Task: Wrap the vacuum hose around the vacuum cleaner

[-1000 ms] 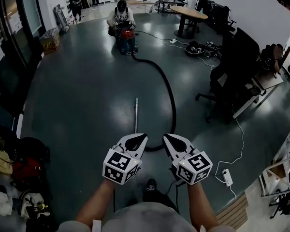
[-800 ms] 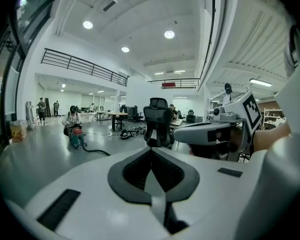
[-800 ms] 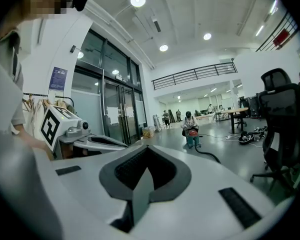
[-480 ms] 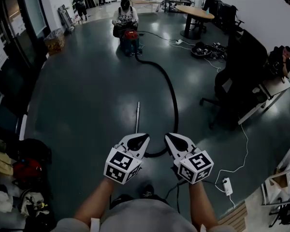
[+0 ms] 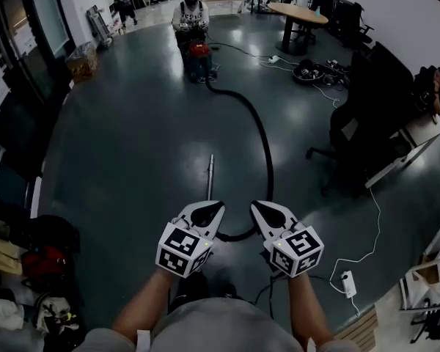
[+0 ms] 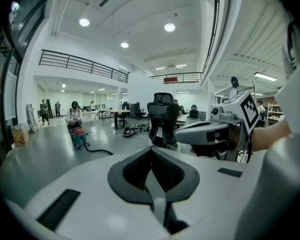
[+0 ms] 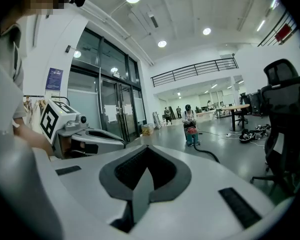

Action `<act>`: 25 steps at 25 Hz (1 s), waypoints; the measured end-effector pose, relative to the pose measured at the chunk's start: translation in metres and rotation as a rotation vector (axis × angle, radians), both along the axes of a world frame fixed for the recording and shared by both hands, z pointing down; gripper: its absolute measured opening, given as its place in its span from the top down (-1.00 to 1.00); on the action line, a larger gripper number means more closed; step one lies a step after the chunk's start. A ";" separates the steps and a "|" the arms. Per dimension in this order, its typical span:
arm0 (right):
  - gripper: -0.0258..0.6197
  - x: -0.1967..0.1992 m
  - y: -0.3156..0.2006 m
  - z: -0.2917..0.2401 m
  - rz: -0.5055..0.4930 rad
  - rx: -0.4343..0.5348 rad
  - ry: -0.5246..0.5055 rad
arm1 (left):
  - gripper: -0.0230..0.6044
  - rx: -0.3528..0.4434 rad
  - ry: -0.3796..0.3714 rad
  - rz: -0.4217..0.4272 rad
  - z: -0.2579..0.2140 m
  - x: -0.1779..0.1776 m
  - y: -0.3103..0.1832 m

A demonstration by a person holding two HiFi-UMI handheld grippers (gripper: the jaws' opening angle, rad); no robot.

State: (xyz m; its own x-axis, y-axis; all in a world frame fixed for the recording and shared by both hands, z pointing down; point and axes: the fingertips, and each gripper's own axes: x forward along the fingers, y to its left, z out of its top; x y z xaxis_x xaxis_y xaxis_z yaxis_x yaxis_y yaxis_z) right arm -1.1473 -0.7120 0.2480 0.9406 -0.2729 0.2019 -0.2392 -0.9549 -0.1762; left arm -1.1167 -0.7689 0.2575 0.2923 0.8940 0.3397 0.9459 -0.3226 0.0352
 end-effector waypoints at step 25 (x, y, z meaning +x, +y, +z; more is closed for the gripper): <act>0.91 0.178 -0.010 0.051 0.155 -0.103 -0.189 | 0.90 0.048 -0.063 0.163 0.063 0.190 -0.001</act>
State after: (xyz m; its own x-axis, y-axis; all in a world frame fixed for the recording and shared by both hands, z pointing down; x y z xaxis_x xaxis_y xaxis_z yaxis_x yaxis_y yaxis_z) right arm -0.9689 -0.7220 0.2988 0.9124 -0.0968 0.3977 -0.0602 -0.9928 -0.1034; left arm -0.9265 -0.7703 0.3202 0.1216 0.9102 0.3958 0.9822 -0.1680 0.0846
